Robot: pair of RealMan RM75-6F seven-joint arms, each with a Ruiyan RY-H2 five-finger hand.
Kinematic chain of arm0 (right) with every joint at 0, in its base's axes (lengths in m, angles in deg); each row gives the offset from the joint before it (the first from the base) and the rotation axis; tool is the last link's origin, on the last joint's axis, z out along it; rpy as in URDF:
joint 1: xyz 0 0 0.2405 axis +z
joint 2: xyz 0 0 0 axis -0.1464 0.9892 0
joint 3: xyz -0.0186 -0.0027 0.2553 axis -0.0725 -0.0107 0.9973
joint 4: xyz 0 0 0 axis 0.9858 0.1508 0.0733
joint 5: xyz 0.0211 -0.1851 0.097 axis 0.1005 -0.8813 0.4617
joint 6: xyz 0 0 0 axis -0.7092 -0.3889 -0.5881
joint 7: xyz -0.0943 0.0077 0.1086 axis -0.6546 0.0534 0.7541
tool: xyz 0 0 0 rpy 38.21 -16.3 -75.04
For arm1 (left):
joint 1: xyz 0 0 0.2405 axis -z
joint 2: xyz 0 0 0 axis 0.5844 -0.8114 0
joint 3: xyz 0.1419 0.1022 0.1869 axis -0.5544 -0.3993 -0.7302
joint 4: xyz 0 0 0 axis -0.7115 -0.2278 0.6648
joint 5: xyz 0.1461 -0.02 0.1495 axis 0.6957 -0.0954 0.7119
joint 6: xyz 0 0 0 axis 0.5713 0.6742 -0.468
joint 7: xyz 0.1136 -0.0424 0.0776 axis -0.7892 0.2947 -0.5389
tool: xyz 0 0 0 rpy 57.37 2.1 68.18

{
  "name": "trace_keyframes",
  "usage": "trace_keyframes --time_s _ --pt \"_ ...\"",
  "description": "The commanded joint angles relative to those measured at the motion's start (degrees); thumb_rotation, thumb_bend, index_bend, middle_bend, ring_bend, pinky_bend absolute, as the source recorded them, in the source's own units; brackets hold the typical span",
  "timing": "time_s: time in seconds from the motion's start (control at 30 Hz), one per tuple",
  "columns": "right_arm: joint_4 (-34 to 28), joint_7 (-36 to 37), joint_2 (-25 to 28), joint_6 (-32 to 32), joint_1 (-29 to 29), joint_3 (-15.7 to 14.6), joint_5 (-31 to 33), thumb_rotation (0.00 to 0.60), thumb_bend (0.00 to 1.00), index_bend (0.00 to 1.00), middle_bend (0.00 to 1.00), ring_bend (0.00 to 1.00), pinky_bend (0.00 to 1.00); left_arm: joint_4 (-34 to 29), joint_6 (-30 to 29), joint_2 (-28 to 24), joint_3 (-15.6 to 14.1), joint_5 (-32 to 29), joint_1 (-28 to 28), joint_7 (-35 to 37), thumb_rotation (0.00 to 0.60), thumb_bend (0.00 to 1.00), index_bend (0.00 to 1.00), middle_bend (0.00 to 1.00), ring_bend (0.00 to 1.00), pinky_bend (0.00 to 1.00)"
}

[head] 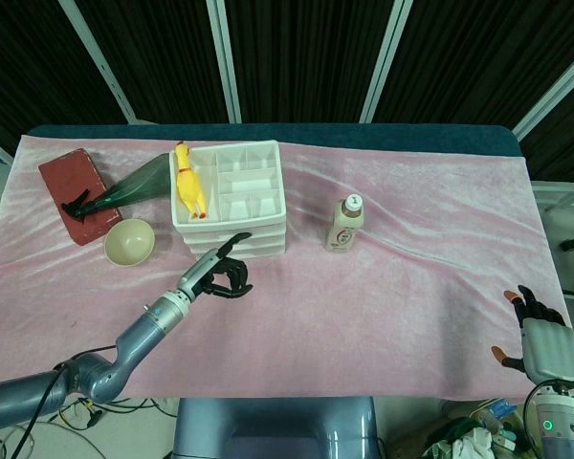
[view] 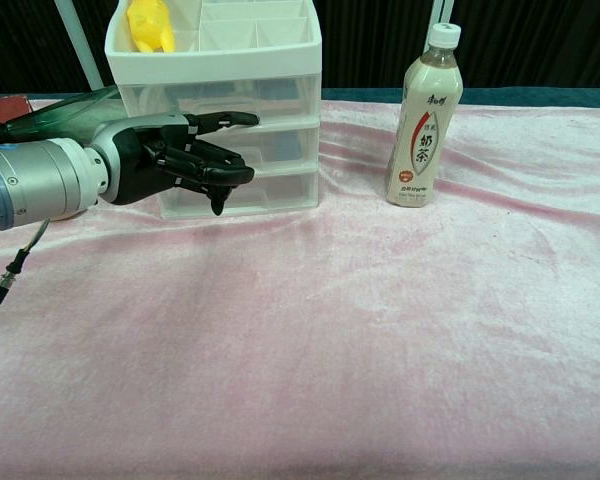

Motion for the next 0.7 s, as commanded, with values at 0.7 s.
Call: trace_keyframes --time_s 0.7 --pt "-0.2 -0.1 0.1 -0.1 0.0 0.0 0.3 0.6 0.1 0.18 0.08 0.19 0.21 0.3 0.1 -0.5 0.3 0.2 0.0 0.1 0.6 0.3 0.0 0.64 0.59 0.58"
